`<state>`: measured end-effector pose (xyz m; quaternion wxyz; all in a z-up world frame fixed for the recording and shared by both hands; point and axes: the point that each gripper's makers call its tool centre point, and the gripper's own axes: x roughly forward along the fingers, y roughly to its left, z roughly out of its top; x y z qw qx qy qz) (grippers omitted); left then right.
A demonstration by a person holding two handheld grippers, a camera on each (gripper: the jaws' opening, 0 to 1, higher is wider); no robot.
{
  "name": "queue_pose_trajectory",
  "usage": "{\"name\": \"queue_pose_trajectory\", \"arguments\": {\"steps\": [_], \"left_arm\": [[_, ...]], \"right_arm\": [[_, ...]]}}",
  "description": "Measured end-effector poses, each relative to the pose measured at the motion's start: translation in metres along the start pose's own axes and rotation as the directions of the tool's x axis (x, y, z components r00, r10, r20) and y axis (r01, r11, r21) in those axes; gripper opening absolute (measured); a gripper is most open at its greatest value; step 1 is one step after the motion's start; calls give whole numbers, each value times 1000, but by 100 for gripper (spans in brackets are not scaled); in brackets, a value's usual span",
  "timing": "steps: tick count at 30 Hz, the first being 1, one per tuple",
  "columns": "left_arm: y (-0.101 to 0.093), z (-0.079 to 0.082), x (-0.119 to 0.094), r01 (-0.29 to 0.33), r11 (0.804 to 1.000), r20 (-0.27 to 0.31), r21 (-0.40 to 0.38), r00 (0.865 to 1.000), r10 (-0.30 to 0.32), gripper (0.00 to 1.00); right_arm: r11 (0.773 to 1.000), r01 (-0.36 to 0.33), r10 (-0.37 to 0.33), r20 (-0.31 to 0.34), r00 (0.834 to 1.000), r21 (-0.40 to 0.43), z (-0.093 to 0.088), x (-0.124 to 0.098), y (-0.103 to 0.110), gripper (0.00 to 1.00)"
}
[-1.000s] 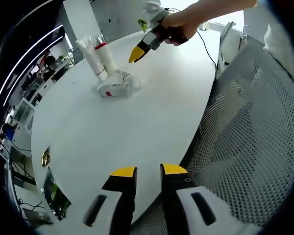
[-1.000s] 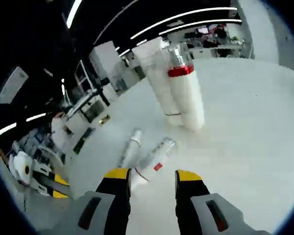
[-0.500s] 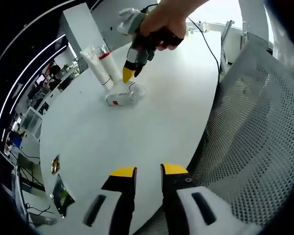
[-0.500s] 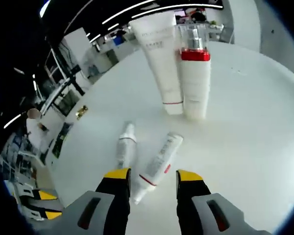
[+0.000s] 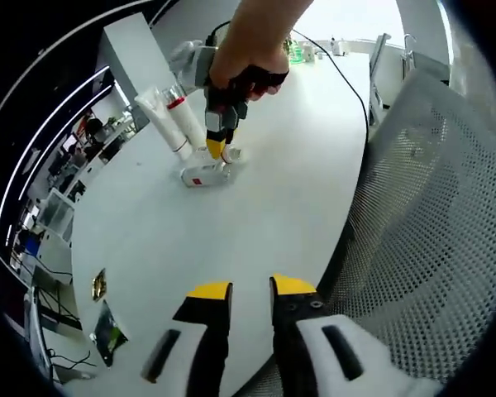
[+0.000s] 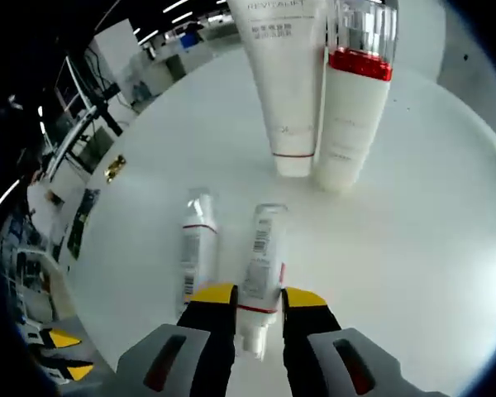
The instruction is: Arrange the skincare products in the storage area until every visible bottle or jar stands upright without overlapping.
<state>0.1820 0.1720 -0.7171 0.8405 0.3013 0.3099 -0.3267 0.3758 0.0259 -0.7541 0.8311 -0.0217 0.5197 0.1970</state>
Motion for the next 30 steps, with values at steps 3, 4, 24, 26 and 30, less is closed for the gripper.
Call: {"name": "queue_pose_trajectory", "arguments": {"steps": [3,4,24,26,30], "left_arm": [[4,0,0,-15,1000,-2,-18,1000,15,14],[4,1,-1,-19,1000,3,-13,1000,19,13],[12,22,-10,-20,993,112,-115,993,33,12],[18,46,-22,-4,985,250,-174,967,49,10],[23,62,-33,87,944,364,-318,930,37,18]], "right_arm": [[999,10,-11,-24,1000,-31,-6,0,-4,16],[999,10,-11,-26,1000,-43,-8,-1,-5,16],[879,-101,104,-18,994,-466,-30,-42,-2,14],[799,-83,130,37,991,-596,-24,-61,11,14],[645,-48,176,87,981,-763,-24,-93,42,13]]}}
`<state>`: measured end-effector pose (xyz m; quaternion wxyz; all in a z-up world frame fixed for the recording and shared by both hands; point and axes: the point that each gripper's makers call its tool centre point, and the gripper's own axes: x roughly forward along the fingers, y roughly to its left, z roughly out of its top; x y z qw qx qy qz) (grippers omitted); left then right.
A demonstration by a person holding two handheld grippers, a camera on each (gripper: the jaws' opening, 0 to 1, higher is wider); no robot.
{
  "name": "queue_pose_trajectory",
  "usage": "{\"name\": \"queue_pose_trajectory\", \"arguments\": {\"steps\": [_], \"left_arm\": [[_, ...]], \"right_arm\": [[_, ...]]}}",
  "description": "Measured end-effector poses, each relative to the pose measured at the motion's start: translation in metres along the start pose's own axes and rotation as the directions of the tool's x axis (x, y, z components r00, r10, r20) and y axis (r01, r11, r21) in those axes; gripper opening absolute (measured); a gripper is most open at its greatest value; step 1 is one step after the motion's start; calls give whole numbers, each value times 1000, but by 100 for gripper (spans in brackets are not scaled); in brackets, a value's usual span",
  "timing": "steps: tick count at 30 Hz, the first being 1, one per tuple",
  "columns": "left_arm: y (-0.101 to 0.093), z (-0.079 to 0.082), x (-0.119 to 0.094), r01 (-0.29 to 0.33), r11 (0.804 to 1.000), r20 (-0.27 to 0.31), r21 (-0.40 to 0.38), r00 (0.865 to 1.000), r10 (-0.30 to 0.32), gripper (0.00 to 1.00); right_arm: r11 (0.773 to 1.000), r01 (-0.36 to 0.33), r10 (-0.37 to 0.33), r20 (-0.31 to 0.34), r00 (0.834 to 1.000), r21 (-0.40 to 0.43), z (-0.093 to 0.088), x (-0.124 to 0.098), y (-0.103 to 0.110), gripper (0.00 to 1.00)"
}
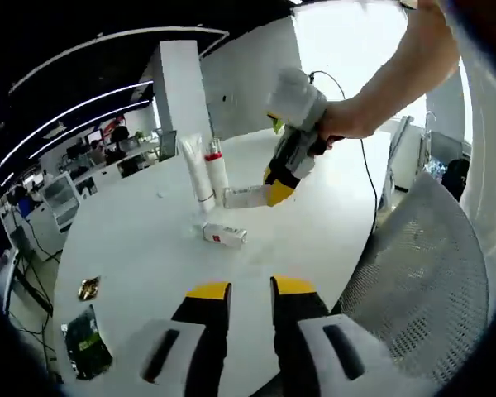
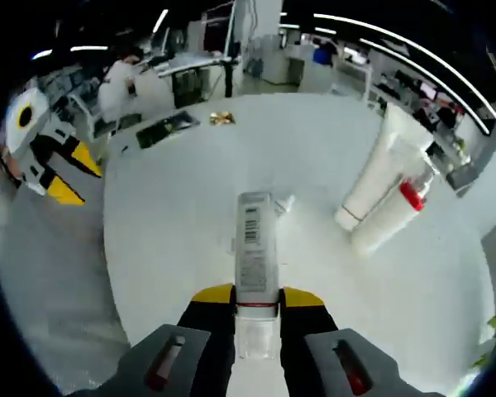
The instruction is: Arrange the skincare products in the storage area until every visible bottle or jar stands upright without overlapping.
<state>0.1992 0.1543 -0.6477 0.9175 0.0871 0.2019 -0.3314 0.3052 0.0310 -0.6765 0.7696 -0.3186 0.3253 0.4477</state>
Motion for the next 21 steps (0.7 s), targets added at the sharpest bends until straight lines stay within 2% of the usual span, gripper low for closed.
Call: {"name": "queue_pose_trajectory", "arguments": {"steps": [2,3,5,6,7,8,9,10,11,12,13,15,17,19,20,21], "left_arm": [[-2,5,0,37,996,28,-84,999,-34,22],[-2,6,-1,46,992,35,-114,998,-43,22],[-4,15,-3,99,965,79,-243,993,-82,25],[-1,22,-6,113,952,116,-283,990,-83,27],[0,25,-7,122,949,135,-292,987,-86,30],[1,28,-8,134,936,150,-325,985,-88,33],[1,29,-9,143,926,158,-349,983,-93,35],[1,30,-9,153,916,162,-370,982,-98,37],[1,30,-8,164,902,161,-399,981,-107,38],[0,30,-8,170,900,163,-401,980,-113,39],[-3,30,-9,193,887,168,-420,977,-133,38],[-7,37,-10,230,876,201,-424,967,-157,35],[-8,35,-10,242,866,192,-437,966,-173,34],[-13,36,-11,268,851,197,-452,960,-198,35],[-14,37,-12,278,847,204,-454,957,-205,35],[-15,37,-12,281,846,204,-452,956,-209,35]], "right_arm": [[994,18,-14,33,999,-111,15,-11,10,13],[984,9,-1,44,999,-180,23,-17,18,13],[955,14,6,65,998,-297,34,-26,28,13],[926,11,14,65,998,-379,39,-32,36,13],[905,23,5,66,998,-424,42,-36,39,13],[871,21,11,62,998,-491,45,-41,46,13],[860,23,11,64,998,-509,47,-43,48,13],[840,27,11,68,998,-542,50,-47,52,13],[807,29,14,68,998,-590,54,-53,58,13],[794,27,21,72,997,-607,56,-55,63,13],[773,26,26,74,997,-634,58,-57,67,13],[702,35,16,65,998,-711,61,-60,76,13],[627,36,36,76,996,-778,67,-62,90,13],[570,26,73,82,994,-821,73,-64,105,13],[556,11,102,81,992,-831,73,-64,113,13],[532,21,104,90,990,-846,75,-64,117,13]]}}
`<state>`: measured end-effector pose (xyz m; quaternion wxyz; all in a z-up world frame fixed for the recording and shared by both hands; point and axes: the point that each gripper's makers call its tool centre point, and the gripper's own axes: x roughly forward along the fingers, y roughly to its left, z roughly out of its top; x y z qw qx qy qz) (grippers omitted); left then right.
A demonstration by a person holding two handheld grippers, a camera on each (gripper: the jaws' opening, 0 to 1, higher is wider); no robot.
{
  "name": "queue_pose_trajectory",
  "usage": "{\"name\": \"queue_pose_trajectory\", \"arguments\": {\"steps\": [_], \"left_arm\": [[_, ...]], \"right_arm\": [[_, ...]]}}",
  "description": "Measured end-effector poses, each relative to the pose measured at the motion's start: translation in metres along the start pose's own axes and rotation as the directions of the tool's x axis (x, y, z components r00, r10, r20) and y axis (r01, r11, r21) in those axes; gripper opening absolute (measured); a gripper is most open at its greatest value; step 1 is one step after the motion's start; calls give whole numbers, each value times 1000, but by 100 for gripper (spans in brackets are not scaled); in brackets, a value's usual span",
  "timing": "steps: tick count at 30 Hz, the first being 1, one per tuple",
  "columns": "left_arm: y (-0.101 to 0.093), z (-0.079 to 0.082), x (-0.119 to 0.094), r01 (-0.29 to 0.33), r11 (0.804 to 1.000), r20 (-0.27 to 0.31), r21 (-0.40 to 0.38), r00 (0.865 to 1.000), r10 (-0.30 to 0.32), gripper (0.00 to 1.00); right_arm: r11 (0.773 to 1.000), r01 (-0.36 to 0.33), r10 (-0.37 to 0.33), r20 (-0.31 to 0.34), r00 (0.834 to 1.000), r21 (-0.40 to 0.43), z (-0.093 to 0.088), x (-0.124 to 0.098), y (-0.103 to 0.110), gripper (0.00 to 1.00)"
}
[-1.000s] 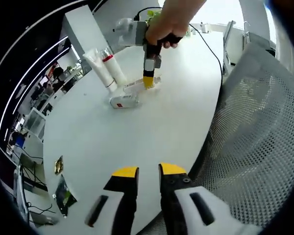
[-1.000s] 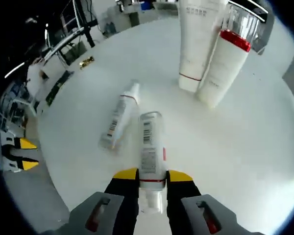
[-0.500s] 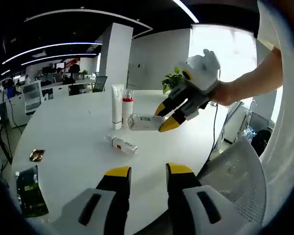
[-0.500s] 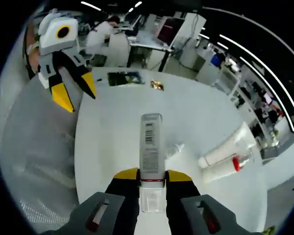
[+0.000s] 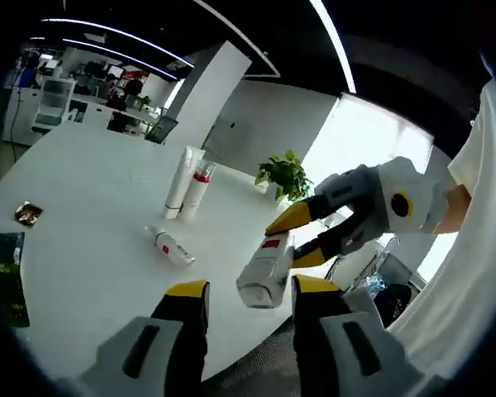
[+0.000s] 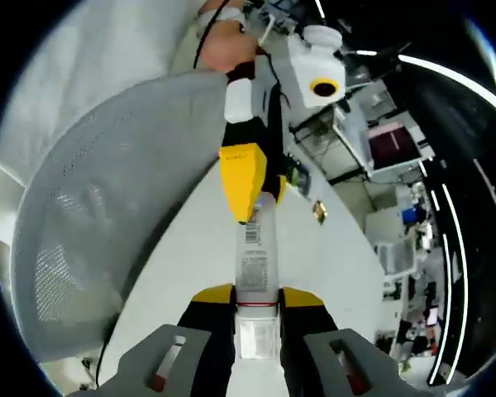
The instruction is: Arrange the skincare products in the storage area until every visible bottle or jar stands upright without overlapping.
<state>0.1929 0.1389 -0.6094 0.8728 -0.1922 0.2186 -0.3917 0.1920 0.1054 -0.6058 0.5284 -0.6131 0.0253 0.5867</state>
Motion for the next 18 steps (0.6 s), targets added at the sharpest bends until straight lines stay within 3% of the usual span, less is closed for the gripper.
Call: {"name": "queue_pose_trajectory", "arguments": {"steps": [4,6,8,10,13,18], "left_arm": [[-14,-3,0,64,998,-14,10,998,-64,32],[-21,-10,0,95,995,-48,-3,994,-95,29],[-19,-11,0,91,996,-55,-3,994,-91,31],[-26,-13,0,130,991,-68,-42,989,-133,29],[-23,-25,-2,115,992,-140,-46,983,-120,20],[-17,-25,-1,85,994,-145,-67,985,-94,20]], "right_arm": [[999,13,-12,9,1000,-30,7,4,2,13],[999,33,-33,16,999,-33,10,7,0,13],[998,22,-20,24,1000,-65,14,10,4,13],[994,16,-13,26,1000,-111,18,12,7,13],[990,15,-10,35,999,-140,24,18,10,14],[993,15,-11,28,1000,-115,22,23,8,14]]}}
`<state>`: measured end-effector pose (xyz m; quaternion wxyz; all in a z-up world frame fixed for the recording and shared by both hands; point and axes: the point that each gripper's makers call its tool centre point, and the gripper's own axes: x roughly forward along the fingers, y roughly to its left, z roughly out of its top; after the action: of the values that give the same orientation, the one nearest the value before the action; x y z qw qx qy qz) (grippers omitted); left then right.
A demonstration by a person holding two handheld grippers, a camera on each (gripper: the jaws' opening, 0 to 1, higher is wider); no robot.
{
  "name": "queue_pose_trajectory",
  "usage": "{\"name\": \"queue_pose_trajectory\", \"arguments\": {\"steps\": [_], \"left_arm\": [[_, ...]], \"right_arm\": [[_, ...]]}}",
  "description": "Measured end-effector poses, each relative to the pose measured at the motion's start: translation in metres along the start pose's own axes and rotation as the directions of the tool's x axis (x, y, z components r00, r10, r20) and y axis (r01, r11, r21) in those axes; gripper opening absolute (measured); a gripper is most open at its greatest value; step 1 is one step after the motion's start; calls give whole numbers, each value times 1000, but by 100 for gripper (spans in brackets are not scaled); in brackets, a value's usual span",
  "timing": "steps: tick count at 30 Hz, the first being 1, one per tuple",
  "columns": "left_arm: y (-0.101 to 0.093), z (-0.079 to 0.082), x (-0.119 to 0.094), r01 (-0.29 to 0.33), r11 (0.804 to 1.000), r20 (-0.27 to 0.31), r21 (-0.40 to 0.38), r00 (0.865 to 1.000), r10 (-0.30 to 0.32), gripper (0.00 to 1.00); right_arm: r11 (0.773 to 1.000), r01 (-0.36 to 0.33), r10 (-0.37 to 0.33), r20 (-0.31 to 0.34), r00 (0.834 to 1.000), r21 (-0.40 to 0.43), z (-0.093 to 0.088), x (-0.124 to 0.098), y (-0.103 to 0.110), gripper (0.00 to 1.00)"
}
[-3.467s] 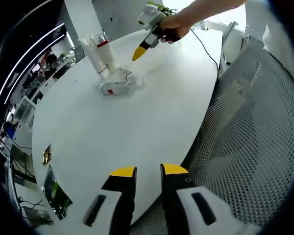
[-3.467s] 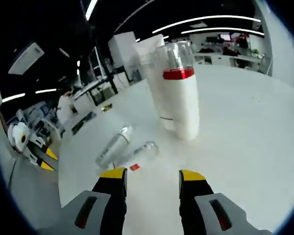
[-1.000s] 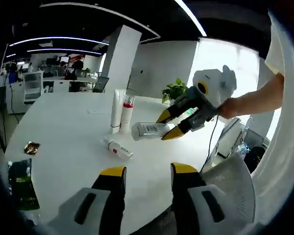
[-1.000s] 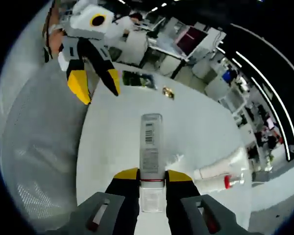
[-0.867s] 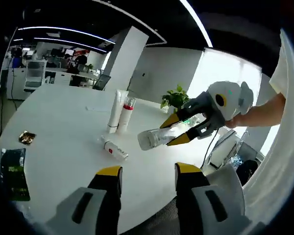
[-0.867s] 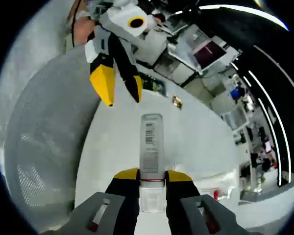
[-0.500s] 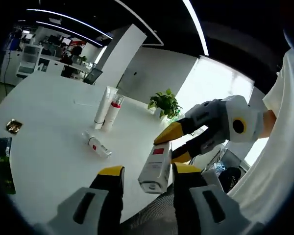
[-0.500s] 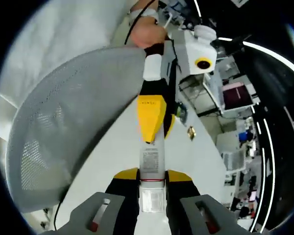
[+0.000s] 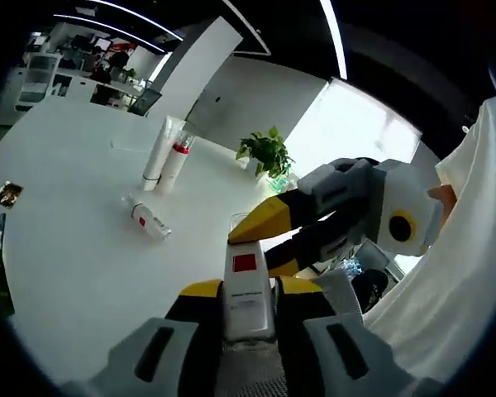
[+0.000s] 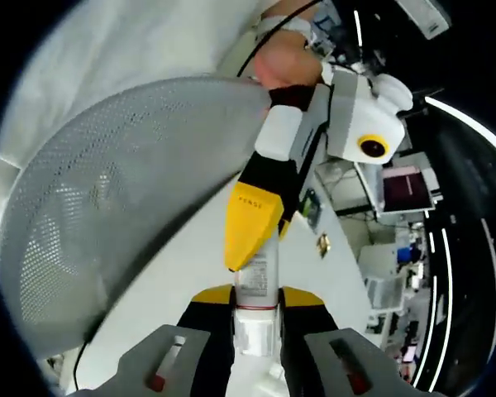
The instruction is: Arrange the skincare products in the storage area until every visible bottle or jar stands upright without overlapping.
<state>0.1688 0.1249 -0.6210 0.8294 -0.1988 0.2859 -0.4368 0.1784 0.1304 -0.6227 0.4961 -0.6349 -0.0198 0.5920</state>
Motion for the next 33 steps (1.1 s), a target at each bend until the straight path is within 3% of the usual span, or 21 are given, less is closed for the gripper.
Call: {"name": "queue_pose_trajectory", "arguments": {"steps": [6,12,17,20,21,23,27,29,31,33], "left_arm": [[4,-7,2,-21,999,-38,34,999,22,19],[13,-6,3,-39,999,-44,13,998,40,19],[15,-6,5,-19,994,-54,-107,998,13,19],[22,-3,6,-12,981,-48,-195,999,3,19],[25,-5,5,-16,974,-55,-227,998,4,19],[33,3,4,-13,951,-15,-308,1000,9,19],[41,12,2,31,886,40,-462,999,-15,19],[43,10,3,38,864,39,-502,999,-21,19],[38,4,7,62,835,14,-546,998,-65,19],[36,-4,11,57,824,-22,-564,996,-84,18]], "right_arm": [[999,-9,10,-36,999,36,-2,5,5,15],[996,-15,19,-49,999,90,-3,9,13,15],[993,11,-4,-66,998,117,-7,10,15,14],[986,17,-6,-70,998,165,-9,9,17,14],[983,17,-6,-62,998,185,-9,9,17,13],[974,43,-26,-77,997,223,-14,8,14,14],[918,61,-37,-69,997,392,-21,10,12,19],[897,77,-46,-81,996,435,-25,11,10,19],[870,91,-60,-80,995,484,-28,11,7,17],[852,93,-59,-82,995,516,-32,12,7,17]]}}
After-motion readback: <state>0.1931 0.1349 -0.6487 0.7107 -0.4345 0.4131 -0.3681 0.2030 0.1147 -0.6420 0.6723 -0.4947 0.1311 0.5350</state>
